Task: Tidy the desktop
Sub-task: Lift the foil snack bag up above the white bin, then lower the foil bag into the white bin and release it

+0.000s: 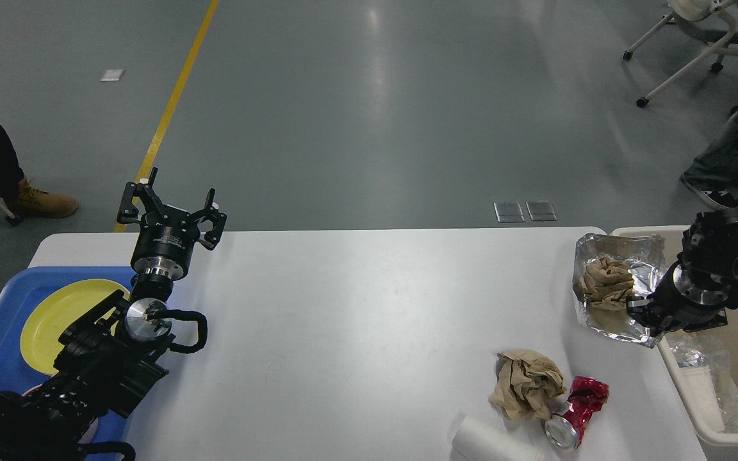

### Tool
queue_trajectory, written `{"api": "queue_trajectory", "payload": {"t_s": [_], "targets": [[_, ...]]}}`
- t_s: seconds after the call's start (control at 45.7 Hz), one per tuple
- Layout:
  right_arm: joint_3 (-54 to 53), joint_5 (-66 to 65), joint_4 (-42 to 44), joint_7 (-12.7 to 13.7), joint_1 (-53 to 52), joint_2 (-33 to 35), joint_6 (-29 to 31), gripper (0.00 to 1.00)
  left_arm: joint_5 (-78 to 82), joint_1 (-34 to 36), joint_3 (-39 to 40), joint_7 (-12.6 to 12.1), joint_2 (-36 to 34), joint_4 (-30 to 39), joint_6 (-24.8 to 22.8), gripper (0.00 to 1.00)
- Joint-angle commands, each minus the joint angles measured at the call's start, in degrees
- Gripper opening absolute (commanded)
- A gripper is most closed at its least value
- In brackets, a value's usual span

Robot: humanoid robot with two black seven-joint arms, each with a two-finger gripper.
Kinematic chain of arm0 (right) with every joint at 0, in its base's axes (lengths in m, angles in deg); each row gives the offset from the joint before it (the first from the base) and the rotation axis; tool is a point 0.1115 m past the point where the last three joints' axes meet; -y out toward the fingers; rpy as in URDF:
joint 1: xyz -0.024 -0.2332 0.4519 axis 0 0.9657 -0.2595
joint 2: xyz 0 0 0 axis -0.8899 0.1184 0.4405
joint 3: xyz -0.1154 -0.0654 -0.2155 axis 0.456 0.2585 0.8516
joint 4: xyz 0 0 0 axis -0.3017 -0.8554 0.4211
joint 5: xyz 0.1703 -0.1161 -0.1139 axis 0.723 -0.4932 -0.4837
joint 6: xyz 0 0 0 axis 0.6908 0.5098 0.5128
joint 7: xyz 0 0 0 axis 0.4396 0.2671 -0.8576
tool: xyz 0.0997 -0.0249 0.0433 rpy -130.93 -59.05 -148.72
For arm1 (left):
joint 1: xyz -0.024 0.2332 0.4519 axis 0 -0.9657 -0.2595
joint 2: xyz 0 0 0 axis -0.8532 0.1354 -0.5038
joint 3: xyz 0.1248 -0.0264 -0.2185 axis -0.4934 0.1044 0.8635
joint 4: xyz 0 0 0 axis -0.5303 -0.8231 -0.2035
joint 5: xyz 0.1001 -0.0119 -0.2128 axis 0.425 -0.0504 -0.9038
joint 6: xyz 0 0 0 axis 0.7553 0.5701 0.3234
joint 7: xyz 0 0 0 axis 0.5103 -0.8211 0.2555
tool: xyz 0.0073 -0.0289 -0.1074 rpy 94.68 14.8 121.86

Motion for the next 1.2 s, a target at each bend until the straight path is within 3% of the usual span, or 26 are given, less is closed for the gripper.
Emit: {"api": "queue_trajectory", "payload": {"t_s": [0.0, 0.219, 0.613, 0.985, 1.182], "targets": [[0.1, -1.13, -3.51, 0.01, -5.14, 2.64, 5.8, 0.0, 0.0, 0.0, 0.0, 0.0, 0.0, 0.0, 0.0, 0.96], [0.19, -3.41, -13.7, 0.09, -20.42, 10.38, 18.36, 0.0, 0.0, 0.0, 0.0, 0.0, 0.0, 0.0, 0.0, 0.96], [0.27, -3.41, -17.05, 0.8, -40.82, 13.64, 18.36, 0.0, 0.0, 0.0, 0.0, 0.0, 0.0, 0.0, 0.0, 0.96], [0.45, -3.41, -20.04, 0.88, -46.81, 13.28, 18.36, 0.0, 0.0, 0.0, 0.0, 0.0, 0.0, 0.0, 0.0, 0.96], [0.36, -6.83, -15.04, 1.41, -44.7, 13.46, 18.36, 0.0, 0.0, 0.0, 0.0, 0.0, 0.0, 0.0, 0.0, 0.96]]}}
